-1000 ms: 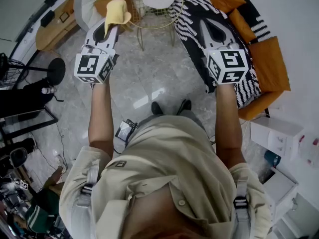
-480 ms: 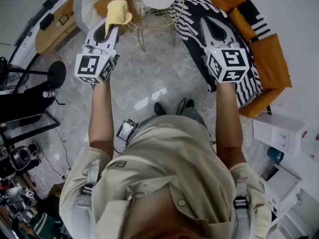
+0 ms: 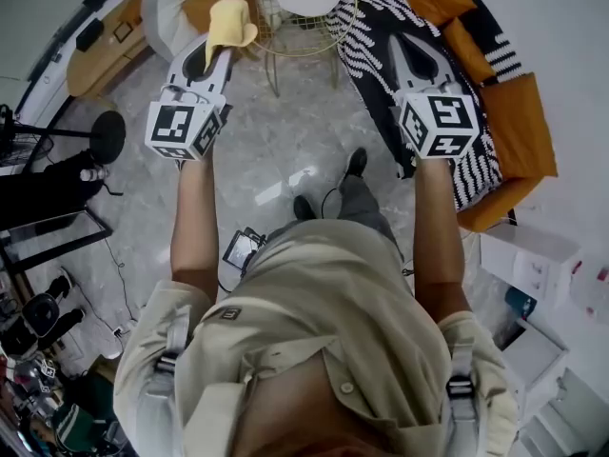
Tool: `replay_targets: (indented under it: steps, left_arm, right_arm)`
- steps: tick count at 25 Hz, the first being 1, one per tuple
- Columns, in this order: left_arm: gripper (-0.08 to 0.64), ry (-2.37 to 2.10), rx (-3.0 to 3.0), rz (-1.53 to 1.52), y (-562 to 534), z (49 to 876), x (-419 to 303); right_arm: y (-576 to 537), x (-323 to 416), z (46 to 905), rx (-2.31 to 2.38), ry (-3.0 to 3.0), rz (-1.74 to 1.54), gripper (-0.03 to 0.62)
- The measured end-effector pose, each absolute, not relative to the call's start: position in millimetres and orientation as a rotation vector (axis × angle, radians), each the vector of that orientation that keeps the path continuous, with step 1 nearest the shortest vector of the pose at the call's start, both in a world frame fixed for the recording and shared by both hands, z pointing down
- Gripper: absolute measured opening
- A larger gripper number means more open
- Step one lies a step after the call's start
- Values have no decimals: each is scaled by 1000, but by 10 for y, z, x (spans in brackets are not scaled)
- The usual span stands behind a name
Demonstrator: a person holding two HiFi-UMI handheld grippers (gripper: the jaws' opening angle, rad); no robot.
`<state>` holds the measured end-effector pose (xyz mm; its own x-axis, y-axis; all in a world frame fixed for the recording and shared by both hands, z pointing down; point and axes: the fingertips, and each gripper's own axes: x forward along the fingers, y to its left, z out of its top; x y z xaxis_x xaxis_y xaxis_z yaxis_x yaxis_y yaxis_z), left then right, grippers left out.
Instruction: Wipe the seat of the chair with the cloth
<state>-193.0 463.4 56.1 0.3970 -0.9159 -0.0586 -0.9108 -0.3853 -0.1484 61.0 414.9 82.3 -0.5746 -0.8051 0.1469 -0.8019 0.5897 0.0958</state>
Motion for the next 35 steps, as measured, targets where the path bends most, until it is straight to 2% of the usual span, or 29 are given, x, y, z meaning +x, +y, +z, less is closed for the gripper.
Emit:
replay_targets:
  steps: [12, 24, 35]
  left_arm:
    - [57, 1749, -2427, -98, 3746, 646, -2040]
    - [57, 1843, -2382, -80, 2696, 686, -1298]
    - [57, 1830, -2433, -143, 1912, 818, -1418]
  right_arm:
    - [2967, 453, 1016, 1236, -2692, 1, 28]
    - [1745, 1092, 1041, 1107, -2708, -1, 28]
    - [1090, 982, 1258, 1135, -2698, 90, 28]
